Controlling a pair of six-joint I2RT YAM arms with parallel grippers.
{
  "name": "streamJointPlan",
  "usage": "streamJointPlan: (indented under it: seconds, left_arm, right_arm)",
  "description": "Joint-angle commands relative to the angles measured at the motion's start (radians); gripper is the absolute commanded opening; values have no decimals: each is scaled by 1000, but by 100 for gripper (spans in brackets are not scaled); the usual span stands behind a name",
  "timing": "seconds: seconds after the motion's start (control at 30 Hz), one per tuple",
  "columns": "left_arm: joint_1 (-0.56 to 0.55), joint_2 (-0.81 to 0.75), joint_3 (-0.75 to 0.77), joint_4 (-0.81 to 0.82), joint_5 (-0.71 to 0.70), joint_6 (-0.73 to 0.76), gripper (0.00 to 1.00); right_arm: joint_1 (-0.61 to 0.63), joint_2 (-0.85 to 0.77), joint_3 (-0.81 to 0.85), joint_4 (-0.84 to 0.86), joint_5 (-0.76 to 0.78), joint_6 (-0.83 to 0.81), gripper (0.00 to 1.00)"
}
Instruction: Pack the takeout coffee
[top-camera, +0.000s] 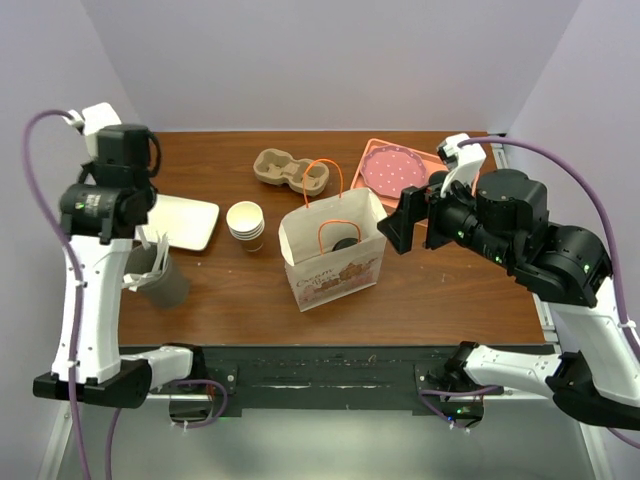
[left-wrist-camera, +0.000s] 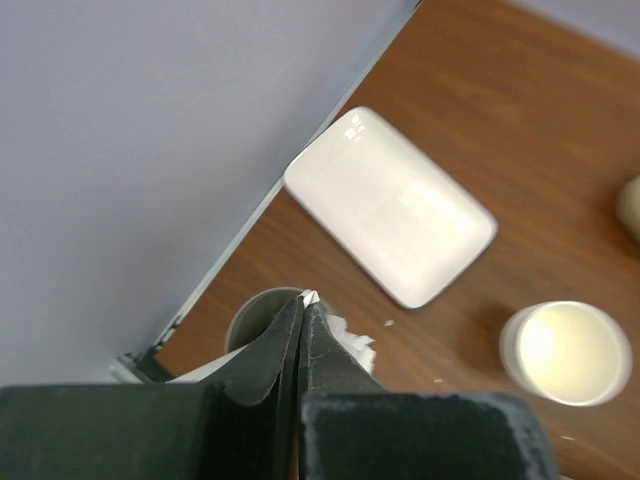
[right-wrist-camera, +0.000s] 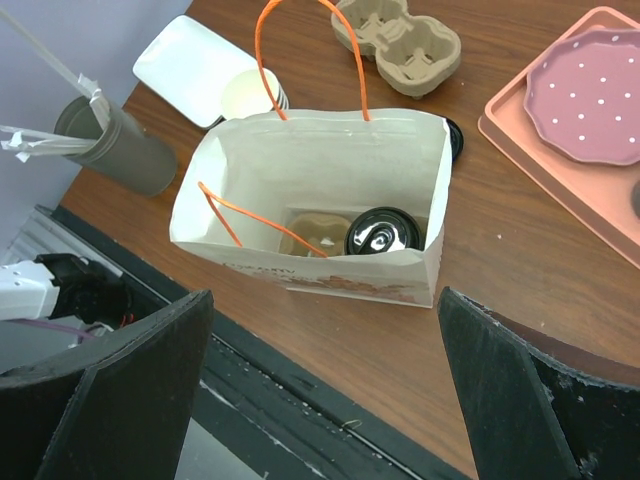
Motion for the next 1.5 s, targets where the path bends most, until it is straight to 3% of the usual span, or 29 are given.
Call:
streamJointPlan:
  seconds: [0.0,0.03,0.17,0.4,0.57,0.73,1.07,1.37,1.47]
  left_arm:
    - [10,36,293,-84,117,29,0]
    - [10,46,391,-101,141,29,0]
    - [10,41,537,-117,326,11,0]
    - [10,-131,427,166,762,-43,0]
    - [10,-117,338,288,1096,-136,0]
    - [10,-108,223,449,1233,-206,0]
    - [7,-69,225,343,1361,-196,0]
    - [5,-152,-19,489,1519,-250,0]
    - [7,-139,-10,401,1484,-172,0]
  right_arm:
    - [0,-5,46,51,19,-32,98]
    - [0,-2,49,53,21,-35,98]
    - [0,6,69,65,44,-60,98]
    - [0,32,98,68,143,-89,99]
    - [0,37,109,59,148,-74,98]
    - [0,43,107,47,145,-57,98]
    - [2,52,104,45,156,-45,98]
    - [0,44,86,51,157,-35,98]
    - [0,47,86,53,159,-28,98]
